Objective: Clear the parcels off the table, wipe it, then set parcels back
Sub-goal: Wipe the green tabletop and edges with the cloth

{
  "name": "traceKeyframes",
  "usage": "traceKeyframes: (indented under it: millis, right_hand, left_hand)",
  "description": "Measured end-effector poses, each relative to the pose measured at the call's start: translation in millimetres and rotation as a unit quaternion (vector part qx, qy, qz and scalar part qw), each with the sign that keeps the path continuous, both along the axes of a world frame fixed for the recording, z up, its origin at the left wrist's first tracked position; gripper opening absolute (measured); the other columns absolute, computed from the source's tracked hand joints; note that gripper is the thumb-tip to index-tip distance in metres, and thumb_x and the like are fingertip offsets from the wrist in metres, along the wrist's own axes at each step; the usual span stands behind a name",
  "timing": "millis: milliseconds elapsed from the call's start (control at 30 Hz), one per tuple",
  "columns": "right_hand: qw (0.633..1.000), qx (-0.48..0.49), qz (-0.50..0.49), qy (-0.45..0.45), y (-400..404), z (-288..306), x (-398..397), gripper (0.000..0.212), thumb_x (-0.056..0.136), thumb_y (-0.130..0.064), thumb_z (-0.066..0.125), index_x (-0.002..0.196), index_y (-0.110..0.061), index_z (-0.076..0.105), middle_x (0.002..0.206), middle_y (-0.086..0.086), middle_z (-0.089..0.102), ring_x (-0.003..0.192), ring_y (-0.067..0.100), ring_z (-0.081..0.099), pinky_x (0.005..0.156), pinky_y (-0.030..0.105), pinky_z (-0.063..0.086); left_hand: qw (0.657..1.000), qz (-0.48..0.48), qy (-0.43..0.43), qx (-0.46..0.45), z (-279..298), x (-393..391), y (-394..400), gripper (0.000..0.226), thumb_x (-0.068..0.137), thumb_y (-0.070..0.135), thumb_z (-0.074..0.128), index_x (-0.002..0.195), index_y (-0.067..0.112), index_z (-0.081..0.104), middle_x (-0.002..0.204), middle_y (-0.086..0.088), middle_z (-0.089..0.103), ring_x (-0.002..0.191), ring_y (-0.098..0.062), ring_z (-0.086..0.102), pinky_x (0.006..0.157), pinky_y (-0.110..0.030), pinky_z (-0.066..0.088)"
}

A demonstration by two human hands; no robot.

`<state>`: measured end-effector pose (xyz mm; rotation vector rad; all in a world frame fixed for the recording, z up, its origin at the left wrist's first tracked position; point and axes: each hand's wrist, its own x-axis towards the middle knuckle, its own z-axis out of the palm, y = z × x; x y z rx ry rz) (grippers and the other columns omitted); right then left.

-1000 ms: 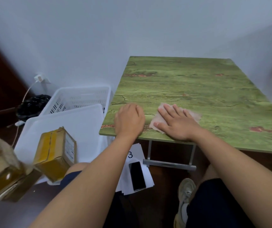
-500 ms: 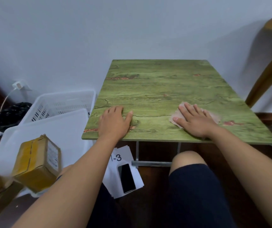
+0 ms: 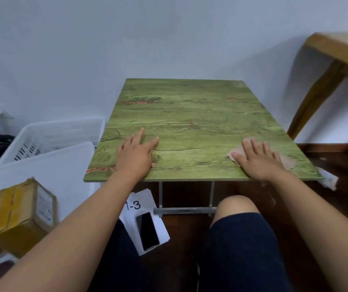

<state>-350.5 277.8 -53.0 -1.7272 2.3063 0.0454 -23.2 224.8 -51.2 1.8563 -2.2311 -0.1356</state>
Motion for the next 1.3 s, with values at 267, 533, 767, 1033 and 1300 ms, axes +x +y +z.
traceKeyframes:
  millis: [267, 533, 767, 1033, 1300]
  right_hand:
    - [0.997, 0.005, 0.082, -0.013, -7, 2, 54, 0.074, 0.097, -0.067, 0.014, 0.156, -0.030, -0.010, 0.162, 0.000, -0.022, 0.149, 0.029, -0.020, 0.119, 0.048, -0.009]
    - [0.983, 0.005, 0.184, -0.013, -18, -1, 118, 0.075, 0.097, -0.066, 0.013, 0.156, -0.028, -0.012, 0.161, -0.002, -0.025, 0.148, 0.028, -0.024, 0.120, 0.050, -0.011]
    - [0.973, -0.010, 0.230, -0.029, -21, -1, 130, 0.074, 0.096, -0.069, 0.019, 0.156, -0.034, -0.007, 0.162, -0.008, -0.021, 0.149, 0.022, -0.021, 0.120, 0.046, -0.010]
    - [0.983, -0.013, 0.179, -0.026, -16, -2, 76, 0.075, 0.094, -0.073, 0.018, 0.155, -0.038, -0.006, 0.162, -0.013, -0.019, 0.150, 0.019, -0.018, 0.121, 0.047, -0.006]
    - [0.994, -0.017, 0.106, -0.026, 3, -1, 20, 0.073, 0.095, -0.070, 0.017, 0.156, -0.037, -0.005, 0.163, -0.012, -0.018, 0.150, 0.020, -0.016, 0.120, 0.047, -0.005]
  left_hand:
    - [0.997, 0.078, 0.014, 0.004, 11, -48, -9, 0.032, 0.093, 0.032, 0.039, 0.107, 0.016, 0.063, 0.116, -0.016, 0.061, 0.108, -0.035, 0.054, 0.085, -0.040, 0.044]
    - [0.989, 0.096, 0.102, -0.043, -5, -49, -12, 0.024, 0.093, 0.031, 0.043, 0.103, 0.015, 0.057, 0.118, -0.017, 0.050, 0.109, -0.034, 0.044, 0.095, -0.042, 0.034]
    - [0.988, 0.106, 0.111, -0.017, -3, -49, -13, 0.037, 0.096, 0.033, 0.039, 0.126, 0.016, 0.053, 0.132, -0.017, 0.045, 0.123, -0.034, 0.039, 0.104, -0.042, 0.029]
    - [0.991, 0.096, 0.092, -0.004, -1, -48, -12, 0.044, 0.099, 0.037, 0.036, 0.136, 0.015, 0.046, 0.136, -0.015, 0.041, 0.127, -0.032, 0.035, 0.107, -0.042, 0.027]
    - [0.992, 0.095, 0.085, 0.002, 1, -48, -10, 0.048, 0.096, 0.038, 0.040, 0.139, 0.017, 0.045, 0.137, -0.015, 0.039, 0.128, -0.032, 0.034, 0.107, -0.043, 0.028]
